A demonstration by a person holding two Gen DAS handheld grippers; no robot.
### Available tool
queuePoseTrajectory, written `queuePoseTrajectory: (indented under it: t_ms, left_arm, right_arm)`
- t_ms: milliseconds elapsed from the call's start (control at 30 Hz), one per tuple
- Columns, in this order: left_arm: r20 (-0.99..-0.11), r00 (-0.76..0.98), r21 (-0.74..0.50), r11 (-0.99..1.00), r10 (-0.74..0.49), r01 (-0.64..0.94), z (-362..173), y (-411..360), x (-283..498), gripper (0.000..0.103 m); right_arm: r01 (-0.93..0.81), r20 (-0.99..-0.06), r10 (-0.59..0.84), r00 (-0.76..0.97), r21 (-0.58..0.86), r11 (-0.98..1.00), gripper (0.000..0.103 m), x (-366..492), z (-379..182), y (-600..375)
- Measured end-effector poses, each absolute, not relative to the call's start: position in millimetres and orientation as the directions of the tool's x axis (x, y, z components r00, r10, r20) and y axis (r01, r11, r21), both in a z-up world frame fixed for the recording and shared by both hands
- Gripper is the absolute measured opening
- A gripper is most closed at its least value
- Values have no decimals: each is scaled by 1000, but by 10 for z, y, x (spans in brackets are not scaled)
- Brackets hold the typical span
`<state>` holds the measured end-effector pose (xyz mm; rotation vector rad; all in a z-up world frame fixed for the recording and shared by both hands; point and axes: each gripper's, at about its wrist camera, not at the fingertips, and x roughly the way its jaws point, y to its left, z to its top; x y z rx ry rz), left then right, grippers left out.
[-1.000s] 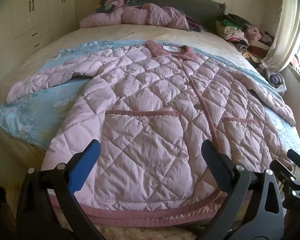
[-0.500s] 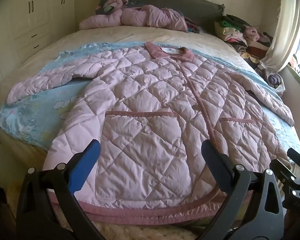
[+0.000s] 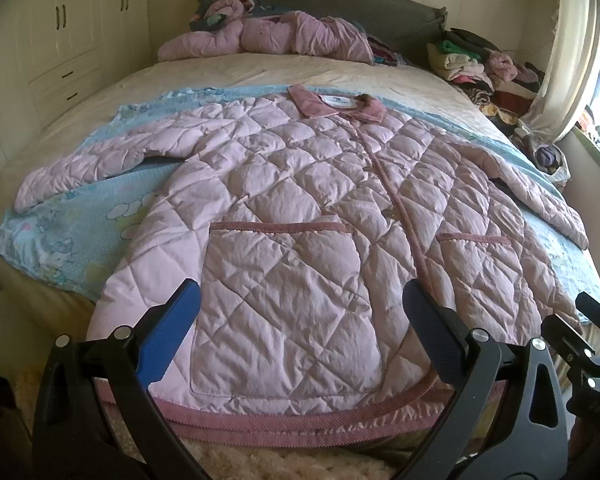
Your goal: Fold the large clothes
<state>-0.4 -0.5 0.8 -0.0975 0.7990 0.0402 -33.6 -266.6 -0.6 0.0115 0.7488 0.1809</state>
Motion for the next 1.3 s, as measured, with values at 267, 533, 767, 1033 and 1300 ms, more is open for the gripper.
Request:
queuePoseTrajectory:
  t_ms: [267, 533, 767, 1033, 1300]
  left_arm:
    - [-716, 698, -69, 995, 1, -72, 7, -10, -7, 95]
    - [-716, 698, -67, 995, 3, -73, 6, -13, -7, 95]
    - [-715, 699, -66, 995, 3, -72, 7, -16, -9, 95]
    - [-715, 699, -64, 995, 5, -73, 7, -17, -9, 95]
    - [-724, 690, -67, 995, -1, -69, 146, -43, -50, 95]
  right_arm:
    - [-163, -674, 170, 719, 74, 984, 99, -338, 1, -2650]
    - [-164, -673, 171, 720, 74, 984, 99, -337, 10, -2643]
    - [-166, -673, 174, 719, 76, 983, 99, -326, 20, -2632]
    - [-173, -674, 185, 715, 85, 981, 99, -287, 24, -2622]
    - [-177, -678, 189, 710, 88, 980, 99, -266, -17, -2630]
